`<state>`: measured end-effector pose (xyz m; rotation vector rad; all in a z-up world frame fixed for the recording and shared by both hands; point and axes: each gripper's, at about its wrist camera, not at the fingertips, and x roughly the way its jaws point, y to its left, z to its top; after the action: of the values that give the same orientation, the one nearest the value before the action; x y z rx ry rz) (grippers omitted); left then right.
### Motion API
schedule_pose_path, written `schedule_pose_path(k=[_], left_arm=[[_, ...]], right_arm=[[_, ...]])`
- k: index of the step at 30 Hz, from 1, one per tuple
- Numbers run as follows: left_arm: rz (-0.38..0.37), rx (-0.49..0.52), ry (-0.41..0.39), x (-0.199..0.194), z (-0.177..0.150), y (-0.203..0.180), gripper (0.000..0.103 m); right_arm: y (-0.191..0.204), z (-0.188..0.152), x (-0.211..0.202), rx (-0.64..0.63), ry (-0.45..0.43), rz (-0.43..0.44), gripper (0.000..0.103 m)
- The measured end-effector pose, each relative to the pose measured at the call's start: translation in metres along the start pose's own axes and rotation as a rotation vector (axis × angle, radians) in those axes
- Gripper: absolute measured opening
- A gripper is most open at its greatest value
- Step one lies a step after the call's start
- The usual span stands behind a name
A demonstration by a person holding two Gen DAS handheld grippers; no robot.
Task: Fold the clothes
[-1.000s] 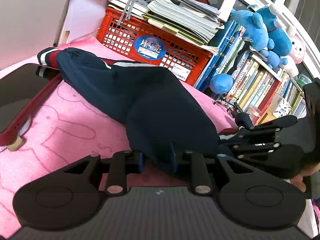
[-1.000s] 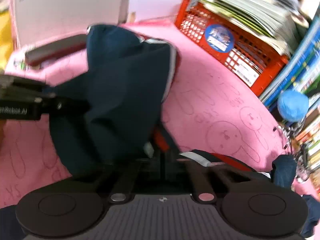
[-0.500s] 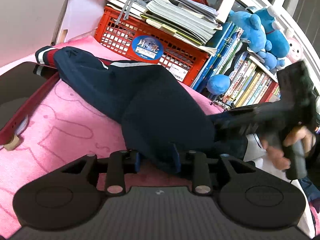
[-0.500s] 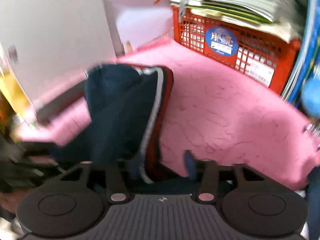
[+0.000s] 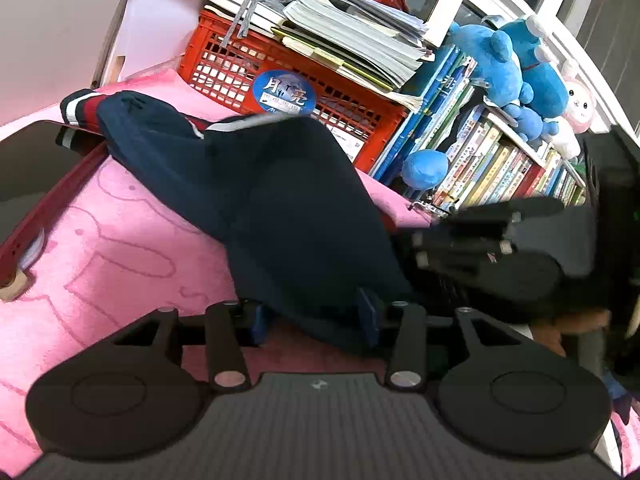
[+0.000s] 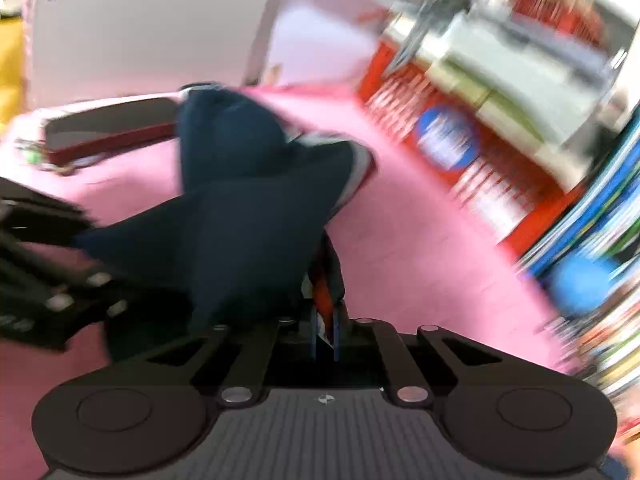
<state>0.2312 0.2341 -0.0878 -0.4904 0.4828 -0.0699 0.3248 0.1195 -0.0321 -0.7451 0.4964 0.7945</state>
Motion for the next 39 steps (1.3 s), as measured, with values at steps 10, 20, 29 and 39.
schedule_pose_path(k=[10, 20, 29, 39], left_arm=[[-0.018, -0.03, -0.003, -0.001, 0.001, 0.003, 0.046], [-0.037, -0.112, 0.016, 0.001, 0.01, 0.016, 0.047], [0.268, -0.247, -0.075, 0.016, 0.061, 0.039, 0.066], [0.633, -0.059, -0.087, 0.106, 0.108, 0.03, 0.028]], right_arm=[[-0.052, 0.036, 0.088, 0.081, -0.048, -0.383, 0.009], [-0.065, 0.016, 0.074, 0.099, -0.069, -0.383, 0.07], [-0.092, -0.019, -0.053, 0.175, -0.258, -0.38, 0.097], [-0.092, -0.159, -0.152, 0.298, -0.069, -0.39, 0.101]])
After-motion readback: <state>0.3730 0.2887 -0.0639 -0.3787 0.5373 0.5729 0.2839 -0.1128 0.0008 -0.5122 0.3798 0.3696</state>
